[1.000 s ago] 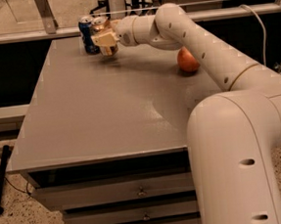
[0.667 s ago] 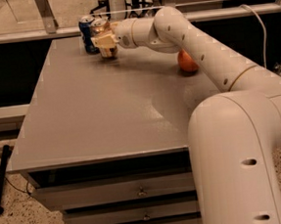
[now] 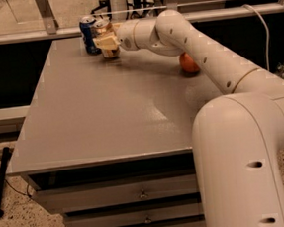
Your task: Move orange can near pepsi can
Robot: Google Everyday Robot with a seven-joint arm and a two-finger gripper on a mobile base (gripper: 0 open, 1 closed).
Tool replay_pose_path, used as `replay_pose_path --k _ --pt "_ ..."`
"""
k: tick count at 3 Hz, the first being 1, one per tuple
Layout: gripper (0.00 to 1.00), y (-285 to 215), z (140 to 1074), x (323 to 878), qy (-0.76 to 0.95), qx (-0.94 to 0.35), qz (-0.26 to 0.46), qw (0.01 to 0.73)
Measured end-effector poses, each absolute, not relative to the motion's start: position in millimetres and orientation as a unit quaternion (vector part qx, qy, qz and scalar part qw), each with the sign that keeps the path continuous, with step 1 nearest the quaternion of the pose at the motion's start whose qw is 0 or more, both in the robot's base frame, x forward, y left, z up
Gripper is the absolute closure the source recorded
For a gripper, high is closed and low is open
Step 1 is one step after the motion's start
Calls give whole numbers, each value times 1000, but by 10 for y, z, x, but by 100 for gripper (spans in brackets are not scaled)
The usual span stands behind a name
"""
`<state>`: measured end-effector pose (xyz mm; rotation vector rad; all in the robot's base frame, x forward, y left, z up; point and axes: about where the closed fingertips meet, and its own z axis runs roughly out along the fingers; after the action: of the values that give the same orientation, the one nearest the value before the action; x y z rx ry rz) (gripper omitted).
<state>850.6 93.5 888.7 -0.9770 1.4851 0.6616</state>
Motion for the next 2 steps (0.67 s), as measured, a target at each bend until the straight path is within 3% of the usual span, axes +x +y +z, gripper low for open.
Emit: replay_pose_path --k 1,2 --pt "13 913 8902 8520 626 -425 279 591" --pt "0 864 8930 8535 614 -434 272 601"
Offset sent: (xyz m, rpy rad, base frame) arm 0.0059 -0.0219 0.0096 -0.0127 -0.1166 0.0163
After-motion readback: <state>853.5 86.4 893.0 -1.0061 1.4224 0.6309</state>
